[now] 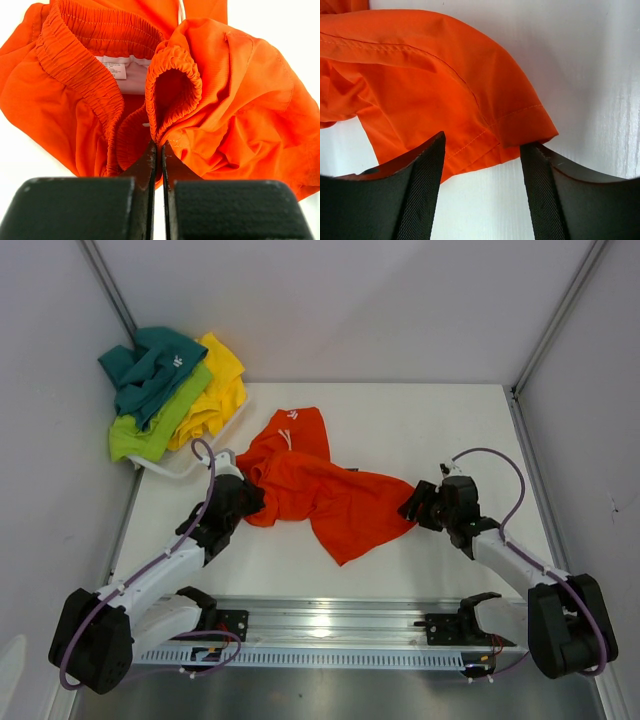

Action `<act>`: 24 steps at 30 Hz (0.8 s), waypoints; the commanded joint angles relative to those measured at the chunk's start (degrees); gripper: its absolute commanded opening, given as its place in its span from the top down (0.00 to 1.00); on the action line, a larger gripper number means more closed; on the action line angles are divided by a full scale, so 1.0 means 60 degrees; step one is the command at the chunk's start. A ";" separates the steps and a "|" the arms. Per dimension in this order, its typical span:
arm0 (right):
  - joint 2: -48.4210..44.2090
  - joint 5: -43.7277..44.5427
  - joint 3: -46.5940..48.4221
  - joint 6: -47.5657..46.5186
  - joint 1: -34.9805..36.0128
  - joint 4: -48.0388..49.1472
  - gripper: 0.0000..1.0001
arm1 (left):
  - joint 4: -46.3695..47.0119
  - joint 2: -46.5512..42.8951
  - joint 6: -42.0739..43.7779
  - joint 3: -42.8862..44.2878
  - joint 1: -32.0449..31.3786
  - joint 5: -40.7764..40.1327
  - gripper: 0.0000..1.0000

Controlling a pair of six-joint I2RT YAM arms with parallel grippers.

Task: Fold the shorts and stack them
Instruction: Flatten the shorts out

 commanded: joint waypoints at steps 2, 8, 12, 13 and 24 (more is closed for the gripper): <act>0.0308 -0.0145 -0.0187 0.0306 0.0110 0.1266 0.39 | 0.0460 -0.0083 -0.0013 0.0048 -0.0002 0.0007 0.98; 0.0542 -0.0161 -0.0349 0.0527 0.0359 0.1897 0.44 | 0.0710 -0.0011 -0.0145 -0.0128 0.0013 0.0125 0.98; 0.0805 -0.0058 -0.0290 0.0556 0.0433 0.1956 0.50 | 0.0739 0.0048 -0.0189 -0.0142 0.0013 0.0184 0.98; 0.0849 -0.0043 -0.0304 0.0570 0.0433 0.1985 0.53 | 0.0768 0.0048 -0.0247 -0.0172 -0.0002 0.0213 0.98; 0.0004 -0.0043 0.0237 0.0629 0.0272 0.0465 1.00 | 0.1337 -0.0609 -0.0861 -0.1325 -0.0002 -0.0196 1.00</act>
